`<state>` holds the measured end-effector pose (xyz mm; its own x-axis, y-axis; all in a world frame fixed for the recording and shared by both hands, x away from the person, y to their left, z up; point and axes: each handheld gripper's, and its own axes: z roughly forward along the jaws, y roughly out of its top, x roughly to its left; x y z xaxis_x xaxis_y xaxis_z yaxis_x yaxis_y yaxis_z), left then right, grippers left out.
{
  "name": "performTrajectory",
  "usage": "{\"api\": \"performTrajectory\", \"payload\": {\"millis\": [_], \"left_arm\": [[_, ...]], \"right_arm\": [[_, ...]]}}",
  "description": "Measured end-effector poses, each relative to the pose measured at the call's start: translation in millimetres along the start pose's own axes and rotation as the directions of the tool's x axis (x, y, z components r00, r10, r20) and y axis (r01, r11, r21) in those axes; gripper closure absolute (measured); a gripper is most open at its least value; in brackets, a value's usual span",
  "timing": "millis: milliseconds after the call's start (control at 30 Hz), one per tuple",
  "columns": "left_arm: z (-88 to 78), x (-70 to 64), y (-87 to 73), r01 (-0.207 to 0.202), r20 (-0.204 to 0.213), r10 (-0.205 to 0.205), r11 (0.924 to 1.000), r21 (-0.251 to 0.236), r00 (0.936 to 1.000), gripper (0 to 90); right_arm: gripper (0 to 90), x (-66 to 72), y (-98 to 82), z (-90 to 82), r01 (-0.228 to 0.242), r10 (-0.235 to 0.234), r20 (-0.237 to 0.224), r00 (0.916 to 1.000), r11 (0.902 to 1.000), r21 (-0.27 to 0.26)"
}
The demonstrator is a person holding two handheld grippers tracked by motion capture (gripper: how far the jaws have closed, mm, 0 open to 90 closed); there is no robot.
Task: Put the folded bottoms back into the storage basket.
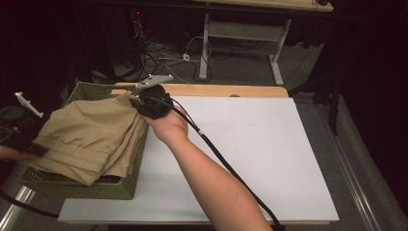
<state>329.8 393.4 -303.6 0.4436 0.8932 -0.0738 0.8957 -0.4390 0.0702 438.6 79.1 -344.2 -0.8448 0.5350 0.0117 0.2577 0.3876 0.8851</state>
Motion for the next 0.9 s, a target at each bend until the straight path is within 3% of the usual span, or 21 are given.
{"api": "performTrajectory", "payload": {"millis": [233,400,567,667,800,900], "left_arm": [[34.0,8.8,2.2,0.013,0.031,-0.013,0.9998,-0.011,0.9994,75.7],[67.4,19.5,9.3,0.044,0.065,-0.042,0.9987,-0.028,0.997,75.4],[88.4,33.8,18.8,0.084,0.064,-0.081,0.9957,-0.04,0.9946,75.4],[89.0,42.6,24.6,0.105,0.057,-0.103,0.9939,-0.034,0.993,75.3],[64.3,48.2,29.6,0.128,0.036,-0.126,0.9896,-0.065,0.9913,75.2],[62.5,46.9,28.3,0.138,0.038,-0.135,0.9879,-0.071,0.9901,75.1]], "right_arm": [[84.3,-3.8,-11.6,15.7,-0.006,0.006,0.011,0.9999,0.9983,0.057],[84.2,-9.1,-17.8,30.7,-0.004,0.002,0.028,0.9996,0.9957,0.092],[84.2,-19.3,-23.4,52.3,-0.029,0.024,0.038,0.999,0.9911,0.13],[84.3,-22.5,-20.3,64.8,-0.026,0.02,0.044,0.9988,0.9913,0.129],[84.2,-22.3,-6.2,74.6,-0.015,0.011,0.039,0.9992,0.9951,0.098],[83.8,-24.0,2.5,76.4,-0.035,0.033,0.026,0.9991,0.9972,0.066]]}}
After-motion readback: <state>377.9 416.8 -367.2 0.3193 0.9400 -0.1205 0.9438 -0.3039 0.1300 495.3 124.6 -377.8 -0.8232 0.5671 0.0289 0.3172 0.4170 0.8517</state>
